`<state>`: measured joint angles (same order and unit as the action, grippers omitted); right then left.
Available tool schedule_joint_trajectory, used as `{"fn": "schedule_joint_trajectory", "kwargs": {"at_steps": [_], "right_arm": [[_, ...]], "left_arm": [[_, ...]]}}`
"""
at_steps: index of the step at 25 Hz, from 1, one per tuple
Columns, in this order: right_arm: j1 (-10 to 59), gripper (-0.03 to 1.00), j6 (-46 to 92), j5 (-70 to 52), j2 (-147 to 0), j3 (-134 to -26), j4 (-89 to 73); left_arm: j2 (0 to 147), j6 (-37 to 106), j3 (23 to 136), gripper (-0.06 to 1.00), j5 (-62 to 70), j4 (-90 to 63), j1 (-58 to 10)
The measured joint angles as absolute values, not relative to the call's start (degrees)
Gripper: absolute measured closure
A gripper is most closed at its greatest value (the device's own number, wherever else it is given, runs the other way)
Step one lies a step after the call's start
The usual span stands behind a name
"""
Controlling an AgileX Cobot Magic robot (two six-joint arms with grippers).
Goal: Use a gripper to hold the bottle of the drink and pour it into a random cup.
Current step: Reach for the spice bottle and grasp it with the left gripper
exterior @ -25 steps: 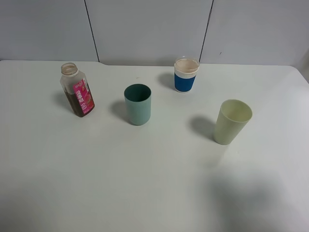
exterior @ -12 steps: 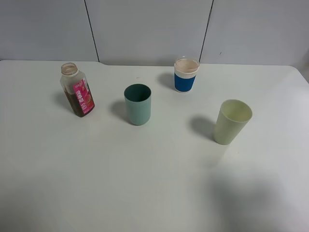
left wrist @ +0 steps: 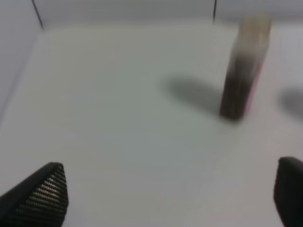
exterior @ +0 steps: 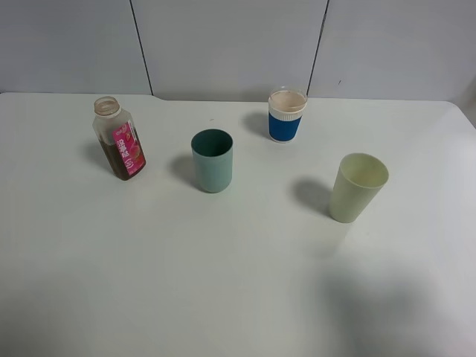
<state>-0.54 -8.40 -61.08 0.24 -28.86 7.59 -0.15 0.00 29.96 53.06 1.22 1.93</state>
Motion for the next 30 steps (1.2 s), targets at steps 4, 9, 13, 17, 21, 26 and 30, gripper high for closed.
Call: {"fn": "schedule_joint_trajectory", "kwargs": {"at_steps": [4,9,13,17,21,26,30], "right_arm": [[-0.5,-0.03,-8.4,-61.1,0.2,-28.9,7.6],[-0.5,-0.03,-8.4,-61.1,0.2,-28.9,7.6],[-0.5,-0.03,-8.4,-61.1,0.2,-28.9,7.6],[-0.5,-0.03,-8.4,-61.1,0.2,-28.9,7.6],[-0.5,-0.03,-8.4,-61.1,0.2,-28.9,7.6],[-0.5,-0.03,-8.4,-61.1,0.2,-28.9,7.6],[-0.5,-0.03,-8.4,-61.1,0.2,-28.9,7.6]], "left_arm": [[3.1,0.0,30.0,0.12,47.9,1.1,1.9],[10.6,0.6,30.0,0.09,43.9,-1.4,1.9],[17.2,0.8,30.0,0.01,39.9,-2.8,1.9],[22.8,2.0,28.6,-0.01,33.7,-3.8,1.9],[26.4,3.7,22.3,-0.01,22.5,-4.1,1.9],[29.7,3.9,14.0,-0.01,8.9,-3.8,-1.8],[34.0,3.5,11.0,-0.01,2.0,-3.8,-4.6]]}}
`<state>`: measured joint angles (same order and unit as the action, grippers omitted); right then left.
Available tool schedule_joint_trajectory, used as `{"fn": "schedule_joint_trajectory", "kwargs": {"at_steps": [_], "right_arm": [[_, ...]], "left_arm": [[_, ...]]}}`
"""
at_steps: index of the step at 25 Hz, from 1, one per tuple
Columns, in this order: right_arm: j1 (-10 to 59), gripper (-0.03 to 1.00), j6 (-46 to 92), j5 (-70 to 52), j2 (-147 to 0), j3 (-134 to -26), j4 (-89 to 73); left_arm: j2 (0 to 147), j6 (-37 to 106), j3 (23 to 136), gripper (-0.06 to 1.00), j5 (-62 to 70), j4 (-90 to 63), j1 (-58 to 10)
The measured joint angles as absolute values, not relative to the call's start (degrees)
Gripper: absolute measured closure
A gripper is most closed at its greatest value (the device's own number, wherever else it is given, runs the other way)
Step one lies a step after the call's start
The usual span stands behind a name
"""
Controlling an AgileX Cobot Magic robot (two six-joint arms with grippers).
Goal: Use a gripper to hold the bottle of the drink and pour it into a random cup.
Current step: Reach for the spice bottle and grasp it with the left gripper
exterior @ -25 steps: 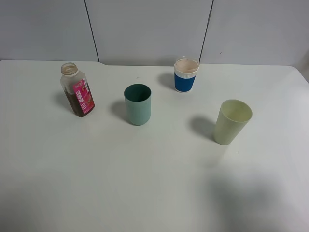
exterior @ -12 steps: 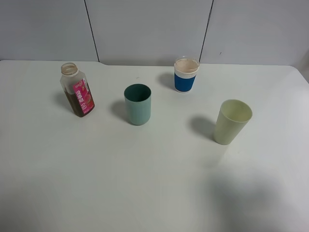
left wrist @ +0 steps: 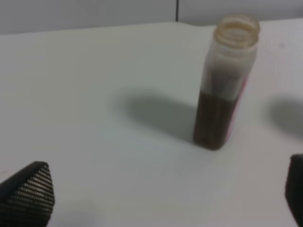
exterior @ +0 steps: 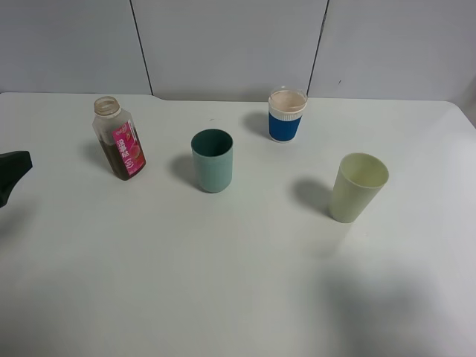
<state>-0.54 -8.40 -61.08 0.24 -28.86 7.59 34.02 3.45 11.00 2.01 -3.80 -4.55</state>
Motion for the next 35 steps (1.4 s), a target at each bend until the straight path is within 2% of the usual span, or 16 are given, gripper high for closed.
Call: {"fn": "schedule_joint_trajectory", "kwargs": {"at_steps": [14,28,35], "right_arm": [[-0.5,-0.03,-8.4,-61.1,0.2,-28.9,7.6],[-0.5,-0.03,-8.4,-61.1,0.2,-28.9,7.6],[-0.5,-0.03,-8.4,-61.1,0.2,-28.9,7.6]], "left_arm": [[54.5,-1.5,10.4,-0.01,-17.9,4.0,-4.7],[85.3,-4.6,6.7,-0.01,-53.8,8.6,-4.7],[98.2,-4.6,6.7,-0.01,-66.8,9.2,-4.7]]}}
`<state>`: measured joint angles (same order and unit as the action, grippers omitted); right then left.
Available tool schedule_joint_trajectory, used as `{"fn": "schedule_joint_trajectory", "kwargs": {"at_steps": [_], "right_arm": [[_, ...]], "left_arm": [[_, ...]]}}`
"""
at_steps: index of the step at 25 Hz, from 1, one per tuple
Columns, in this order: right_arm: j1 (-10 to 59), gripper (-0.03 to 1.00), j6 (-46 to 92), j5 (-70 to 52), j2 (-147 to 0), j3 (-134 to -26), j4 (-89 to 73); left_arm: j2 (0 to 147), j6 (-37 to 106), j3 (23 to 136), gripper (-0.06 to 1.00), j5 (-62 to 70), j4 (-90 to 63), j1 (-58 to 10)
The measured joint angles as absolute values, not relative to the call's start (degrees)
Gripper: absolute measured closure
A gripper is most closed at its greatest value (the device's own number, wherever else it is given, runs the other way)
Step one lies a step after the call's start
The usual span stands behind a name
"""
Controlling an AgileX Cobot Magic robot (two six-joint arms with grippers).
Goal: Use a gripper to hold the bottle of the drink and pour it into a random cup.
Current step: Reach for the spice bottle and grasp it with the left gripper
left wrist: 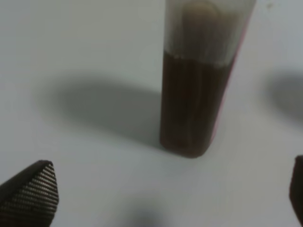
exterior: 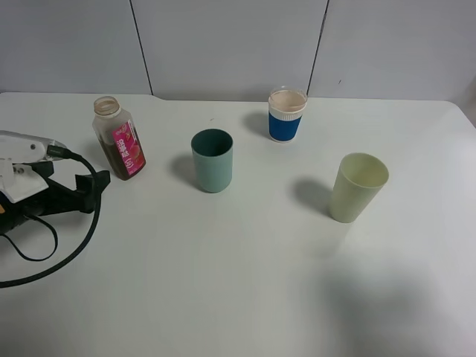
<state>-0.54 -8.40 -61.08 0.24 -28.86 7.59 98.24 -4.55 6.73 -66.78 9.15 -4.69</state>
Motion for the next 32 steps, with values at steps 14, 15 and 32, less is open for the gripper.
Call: {"fn": "schedule_joint_trajectory", "kwargs": {"at_steps": [14,15,32], "right_arm": [[-0.5,-0.03,-8.4,-61.1,0.2,-28.9,7.6],[-0.5,-0.03,-8.4,-61.1,0.2,-28.9,7.6],[-0.5,-0.03,-8.4,-61.1,0.2,-28.9,7.6]], "left_arm": [[105.1,0.8,7.4,-0.01,-69.3,6.3,-4.7],[105.1,0.8,8.0,-0.01,-69.3,6.4,-4.7],[114.7,0.6,19.4,-0.01,-69.3,13.6,-4.7]]}}
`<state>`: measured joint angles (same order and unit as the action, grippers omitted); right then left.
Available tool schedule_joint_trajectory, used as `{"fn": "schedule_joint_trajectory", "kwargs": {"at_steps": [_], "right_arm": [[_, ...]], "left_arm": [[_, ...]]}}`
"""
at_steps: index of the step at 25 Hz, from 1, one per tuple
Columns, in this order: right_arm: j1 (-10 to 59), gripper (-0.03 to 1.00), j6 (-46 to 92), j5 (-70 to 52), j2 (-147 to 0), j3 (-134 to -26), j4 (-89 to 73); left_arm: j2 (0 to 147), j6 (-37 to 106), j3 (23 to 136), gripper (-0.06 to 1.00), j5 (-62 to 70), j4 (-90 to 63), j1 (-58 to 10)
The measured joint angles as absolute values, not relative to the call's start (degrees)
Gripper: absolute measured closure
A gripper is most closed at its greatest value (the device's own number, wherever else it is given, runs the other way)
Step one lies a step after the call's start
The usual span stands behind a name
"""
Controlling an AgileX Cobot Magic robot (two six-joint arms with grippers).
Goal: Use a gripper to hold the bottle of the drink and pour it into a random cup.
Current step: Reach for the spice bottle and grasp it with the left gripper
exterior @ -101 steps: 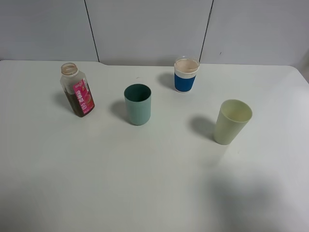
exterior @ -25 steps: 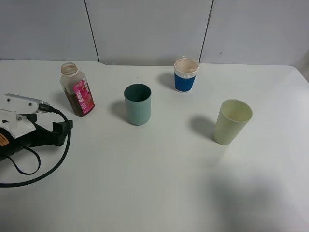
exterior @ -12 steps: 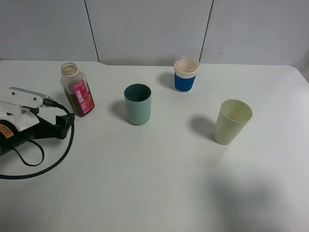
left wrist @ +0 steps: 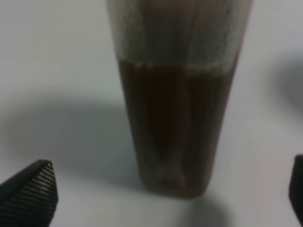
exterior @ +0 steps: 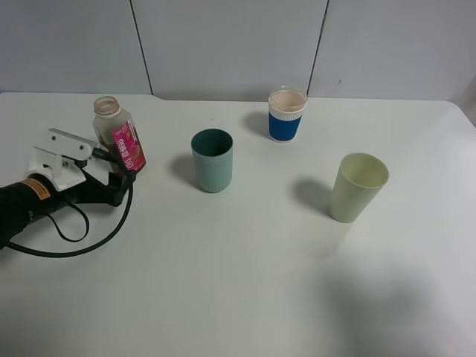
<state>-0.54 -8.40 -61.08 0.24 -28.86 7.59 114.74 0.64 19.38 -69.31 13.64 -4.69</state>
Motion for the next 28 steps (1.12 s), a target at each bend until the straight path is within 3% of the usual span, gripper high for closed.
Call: {"fn": "schedule_joint_trajectory", "kwargs": {"at_steps": [14,28], "right_arm": [[-0.5,-0.03,-8.4,-61.1,0.2,-28.9,7.6],[-0.5,-0.03,-8.4,-61.1,0.2,-28.9,7.6]], "left_arm": [[120.3,0.6,28.1,-0.01,-69.3,17.7,-4.7],[123.0,0.6,33.0,0.06,-69.3,19.3,-4.7]]}}
